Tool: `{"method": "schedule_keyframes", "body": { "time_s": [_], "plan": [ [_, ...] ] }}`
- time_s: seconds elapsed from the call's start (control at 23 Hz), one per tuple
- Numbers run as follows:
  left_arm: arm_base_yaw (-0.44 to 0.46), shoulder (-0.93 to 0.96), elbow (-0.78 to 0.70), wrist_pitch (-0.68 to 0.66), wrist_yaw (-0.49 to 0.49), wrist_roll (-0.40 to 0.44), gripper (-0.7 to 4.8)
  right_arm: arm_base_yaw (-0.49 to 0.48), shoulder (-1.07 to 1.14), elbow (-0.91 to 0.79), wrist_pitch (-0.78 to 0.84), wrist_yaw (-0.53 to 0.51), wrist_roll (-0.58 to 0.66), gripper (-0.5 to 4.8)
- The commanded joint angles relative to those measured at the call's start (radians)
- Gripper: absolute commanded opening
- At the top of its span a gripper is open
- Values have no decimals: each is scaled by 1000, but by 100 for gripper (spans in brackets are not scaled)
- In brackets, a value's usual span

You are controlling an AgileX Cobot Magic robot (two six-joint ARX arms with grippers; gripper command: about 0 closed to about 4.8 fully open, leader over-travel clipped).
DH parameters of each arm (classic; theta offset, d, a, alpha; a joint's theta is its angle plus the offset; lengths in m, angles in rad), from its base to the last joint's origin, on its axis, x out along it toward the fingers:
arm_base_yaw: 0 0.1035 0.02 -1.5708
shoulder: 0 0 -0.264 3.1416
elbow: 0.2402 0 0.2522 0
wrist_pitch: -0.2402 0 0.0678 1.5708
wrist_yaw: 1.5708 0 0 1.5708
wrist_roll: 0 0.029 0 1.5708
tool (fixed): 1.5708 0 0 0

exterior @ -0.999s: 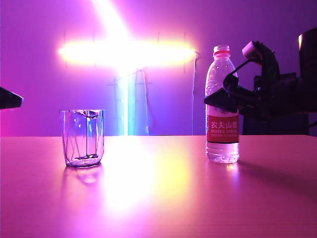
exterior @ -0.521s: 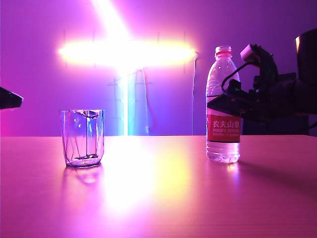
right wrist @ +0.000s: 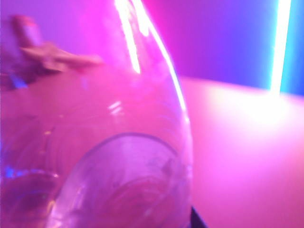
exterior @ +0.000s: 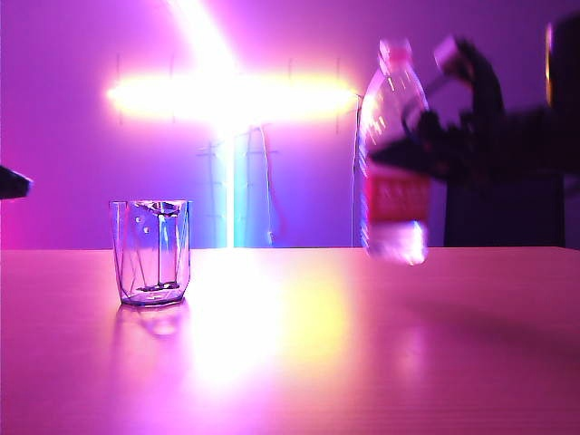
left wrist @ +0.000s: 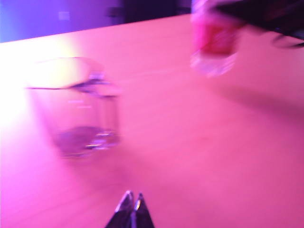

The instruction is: Pick up the mineral water bottle on the table and pour water into the mug until it's half full.

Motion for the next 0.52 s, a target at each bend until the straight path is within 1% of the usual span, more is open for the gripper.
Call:
{"method": "schedule_keyframes", "body": {
  "time_s": [0.04,0.13,0.17,0.22,0.3,0.35,0.43,0.52],
  "plan": [
    [45,-35,4,6,5,-3,-2,68,-61,98,-198,-5,-154,228],
    [52,-80,4,5,5,-3,-2,121,-61,178,-348,15,-256,228],
    [52,-84,4,14,6,-3,-2,143,-60,209,-408,45,-303,228],
    [52,-83,4,18,5,-3,-2,179,-58,262,-507,114,-391,228],
    [53,-83,4,14,5,-3,-2,237,-35,352,-620,213,-511,228],
    [55,-83,4,14,5,-3,-2,260,-14,406,-666,240,-546,228],
    [65,-83,4,14,6,-3,-2,285,20,463,-703,252,-577,228],
    [93,-83,4,13,6,-3,-2,315,70,534,-752,301,-653,228]
  ]
}}
